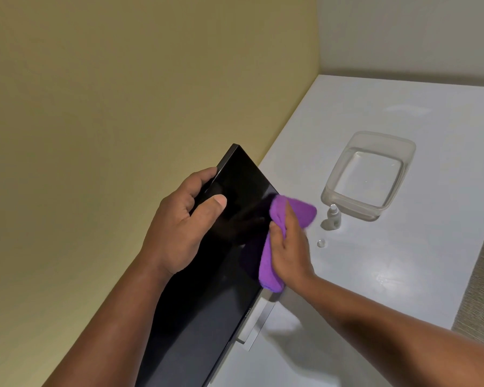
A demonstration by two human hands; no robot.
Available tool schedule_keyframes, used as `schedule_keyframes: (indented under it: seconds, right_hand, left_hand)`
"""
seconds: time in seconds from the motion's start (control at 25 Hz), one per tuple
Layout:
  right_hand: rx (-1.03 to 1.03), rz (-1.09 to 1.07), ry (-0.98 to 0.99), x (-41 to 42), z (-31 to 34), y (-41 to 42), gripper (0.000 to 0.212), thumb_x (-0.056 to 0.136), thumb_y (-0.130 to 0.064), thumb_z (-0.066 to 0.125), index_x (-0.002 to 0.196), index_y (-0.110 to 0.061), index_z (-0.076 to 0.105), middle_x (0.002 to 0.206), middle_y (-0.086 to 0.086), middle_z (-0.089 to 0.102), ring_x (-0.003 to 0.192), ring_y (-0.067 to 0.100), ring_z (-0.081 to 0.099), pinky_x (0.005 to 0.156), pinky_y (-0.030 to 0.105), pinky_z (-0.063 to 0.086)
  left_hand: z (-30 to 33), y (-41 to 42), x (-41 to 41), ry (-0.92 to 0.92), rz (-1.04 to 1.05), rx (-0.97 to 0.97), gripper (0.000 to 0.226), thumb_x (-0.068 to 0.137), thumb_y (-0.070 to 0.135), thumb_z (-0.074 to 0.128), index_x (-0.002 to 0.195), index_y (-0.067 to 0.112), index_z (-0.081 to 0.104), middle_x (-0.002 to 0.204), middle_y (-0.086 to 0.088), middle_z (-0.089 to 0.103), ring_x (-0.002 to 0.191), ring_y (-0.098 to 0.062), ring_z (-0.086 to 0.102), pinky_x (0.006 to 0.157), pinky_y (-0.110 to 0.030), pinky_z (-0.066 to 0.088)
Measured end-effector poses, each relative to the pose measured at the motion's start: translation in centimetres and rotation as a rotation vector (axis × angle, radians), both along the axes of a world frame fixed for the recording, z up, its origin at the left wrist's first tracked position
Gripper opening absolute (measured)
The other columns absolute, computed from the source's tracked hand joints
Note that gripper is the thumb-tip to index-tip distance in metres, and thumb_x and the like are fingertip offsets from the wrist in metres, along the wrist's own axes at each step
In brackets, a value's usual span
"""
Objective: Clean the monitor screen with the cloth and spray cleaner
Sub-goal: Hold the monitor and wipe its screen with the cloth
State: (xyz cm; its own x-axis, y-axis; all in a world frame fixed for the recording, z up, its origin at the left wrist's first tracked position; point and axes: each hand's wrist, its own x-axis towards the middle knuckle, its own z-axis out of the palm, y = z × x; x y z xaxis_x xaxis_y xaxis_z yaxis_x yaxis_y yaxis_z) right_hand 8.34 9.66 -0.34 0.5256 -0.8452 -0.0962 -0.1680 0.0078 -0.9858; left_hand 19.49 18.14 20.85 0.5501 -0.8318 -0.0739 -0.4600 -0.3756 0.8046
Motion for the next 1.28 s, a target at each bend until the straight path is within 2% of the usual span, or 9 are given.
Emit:
schedule_keyframes:
  seconds: [0.08,0.2,0.32,0.44,0.64,0.84,1.0,1.12,1.28]
  right_hand:
    - [-0.189,0.026,-0.129,1.4,2.5,0.1,0.06,0.103,-0.04,0.045,0.152,-0.06,0.016,0.119,-0.034,0.05,0.11,-0.012,0.051,0.087,-0.002,0.035]
    - [-0.342,-0.029,-0.068,1.9,2.1,0.1,0.068,0.102,-0.028,0.048,0.159,-0.047,0.015,0.109,-0.003,0.05,0.104,0.012,0.049,0.089,0.012,0.04]
    - [-0.05,-0.111,0.153,0.8,-0.9,-0.3,0.069,0.105,-0.015,0.05,0.162,-0.034,0.016,0.104,0.004,0.044,0.099,0.023,0.055,0.084,0.028,0.05]
    - [0.151,-0.073,0.203,-0.1,-2.7,0.8,0.068,0.106,-0.011,0.047,0.163,-0.025,0.013,0.102,0.008,0.047,0.09,0.022,0.059,0.077,0.027,0.049]
    - [0.23,-0.028,0.189,-1.0,-3.0,3.5,0.058,0.106,-0.014,0.045,0.161,-0.016,0.024,0.113,0.008,0.051,0.096,0.018,0.055,0.077,0.02,0.041]
    - [0.345,-0.238,0.29,1.0,-2.6,-2.5,0.056,0.106,-0.022,0.042,0.159,-0.031,0.028,0.135,0.006,0.038,0.125,0.032,0.046,0.109,0.044,0.04]
    - [0.403,-0.224,0.217,0.8,-3.0,1.7,0.049,0.105,-0.015,0.043,0.154,-0.02,0.037,0.126,0.005,0.038,0.113,0.03,0.052,0.106,0.046,0.044]
    - [0.357,-0.144,0.227,-0.5,-4.0,6.1,0.045,0.104,-0.01,0.045,0.15,-0.01,0.043,0.116,0.005,0.039,0.106,0.025,0.049,0.097,0.033,0.042]
    - [0.45,-0.218,0.25,1.2,-2.9,2.4,0.056,0.107,-0.021,0.042,0.16,-0.027,0.026,0.137,0.005,0.035,0.12,0.028,0.046,0.109,0.036,0.039]
  left_hand:
    - [0.1,-0.1,0.0,-0.014,0.003,-0.001,0.061,0.084,0.052,0.056,0.142,0.033,0.056,0.132,0.013,0.068,0.123,-0.014,0.064,0.107,-0.055,0.048]
    - [0.0,-0.1,0.0,-0.006,0.003,-0.006,0.059,0.085,0.052,0.057,0.141,0.032,0.057,0.133,0.011,0.068,0.123,-0.016,0.065,0.107,-0.056,0.048]
    - [-0.1,-0.1,0.1,0.025,0.012,-0.001,0.059,0.085,0.051,0.058,0.142,0.033,0.056,0.135,0.008,0.067,0.126,-0.02,0.064,0.108,-0.058,0.046]
    - [-0.2,-0.1,0.2,0.012,0.004,0.005,0.059,0.086,0.052,0.057,0.143,0.034,0.055,0.136,0.008,0.066,0.127,-0.02,0.062,0.109,-0.059,0.046]
    - [0.0,-0.1,0.1,0.006,-0.005,-0.004,0.058,0.087,0.05,0.055,0.142,0.031,0.056,0.133,0.007,0.068,0.124,-0.021,0.064,0.107,-0.06,0.047]
    - [-0.1,-0.1,-0.2,0.025,-0.002,-0.01,0.058,0.088,0.049,0.056,0.142,0.03,0.057,0.134,0.007,0.068,0.125,-0.02,0.064,0.108,-0.058,0.047]
    - [-0.1,-0.1,-0.1,0.016,0.0,-0.008,0.059,0.087,0.051,0.055,0.142,0.03,0.056,0.134,0.008,0.068,0.125,-0.02,0.064,0.108,-0.058,0.047]
    - [0.0,-0.1,0.0,0.024,-0.005,-0.002,0.061,0.087,0.051,0.055,0.144,0.029,0.055,0.136,0.008,0.067,0.127,-0.02,0.062,0.108,-0.058,0.047]
    - [-0.1,-0.1,0.0,0.046,-0.005,-0.009,0.057,0.088,0.048,0.055,0.142,0.03,0.056,0.134,0.007,0.068,0.125,-0.021,0.064,0.108,-0.058,0.047]
